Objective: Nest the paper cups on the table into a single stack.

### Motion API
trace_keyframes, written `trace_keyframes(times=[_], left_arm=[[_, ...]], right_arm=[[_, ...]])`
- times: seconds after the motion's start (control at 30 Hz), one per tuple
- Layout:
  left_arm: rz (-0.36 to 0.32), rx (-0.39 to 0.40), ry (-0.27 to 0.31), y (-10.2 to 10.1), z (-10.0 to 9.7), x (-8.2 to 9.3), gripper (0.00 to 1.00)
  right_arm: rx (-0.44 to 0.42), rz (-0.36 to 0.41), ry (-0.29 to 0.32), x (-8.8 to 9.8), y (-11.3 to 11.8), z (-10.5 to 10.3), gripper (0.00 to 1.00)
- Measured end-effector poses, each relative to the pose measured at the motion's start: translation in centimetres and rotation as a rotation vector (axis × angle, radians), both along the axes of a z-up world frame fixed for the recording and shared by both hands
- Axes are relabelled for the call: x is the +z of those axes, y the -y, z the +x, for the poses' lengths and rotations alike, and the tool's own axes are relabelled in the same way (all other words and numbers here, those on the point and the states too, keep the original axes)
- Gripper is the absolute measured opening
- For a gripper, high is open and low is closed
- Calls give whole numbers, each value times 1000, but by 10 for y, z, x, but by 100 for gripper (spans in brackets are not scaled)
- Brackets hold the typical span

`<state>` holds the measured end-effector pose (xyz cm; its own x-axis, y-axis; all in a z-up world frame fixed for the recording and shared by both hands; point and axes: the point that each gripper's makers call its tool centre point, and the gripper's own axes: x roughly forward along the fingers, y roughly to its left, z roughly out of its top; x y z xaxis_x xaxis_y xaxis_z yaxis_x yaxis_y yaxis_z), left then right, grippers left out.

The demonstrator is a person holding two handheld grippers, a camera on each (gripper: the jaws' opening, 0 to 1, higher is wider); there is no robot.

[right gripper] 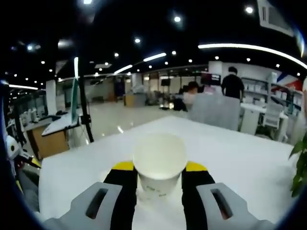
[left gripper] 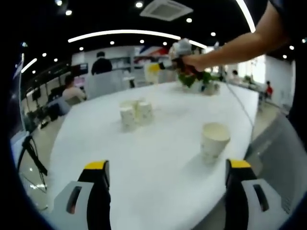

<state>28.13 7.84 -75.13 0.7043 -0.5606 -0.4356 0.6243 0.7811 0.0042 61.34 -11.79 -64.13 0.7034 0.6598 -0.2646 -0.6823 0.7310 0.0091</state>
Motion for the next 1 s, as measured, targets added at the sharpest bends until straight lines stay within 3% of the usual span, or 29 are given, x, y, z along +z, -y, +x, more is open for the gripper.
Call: trace_keyframes(times=[0.1, 0.2, 0.57, 1.0], left_arm=[[30, 5, 2, -1, -2, -1, 99], [28, 10, -23, -1, -4, -4, 99], [47, -24, -35, 3, -7, -10, 99], [30, -12, -24, 1, -4, -8, 99]], right_arm=[[-3, 2, 2, 4, -2, -3, 32], [1, -5, 7, 8, -5, -10, 32], [7, -8, 5, 18, -5, -26, 32], [29, -13, 9, 25, -13, -52, 32]])
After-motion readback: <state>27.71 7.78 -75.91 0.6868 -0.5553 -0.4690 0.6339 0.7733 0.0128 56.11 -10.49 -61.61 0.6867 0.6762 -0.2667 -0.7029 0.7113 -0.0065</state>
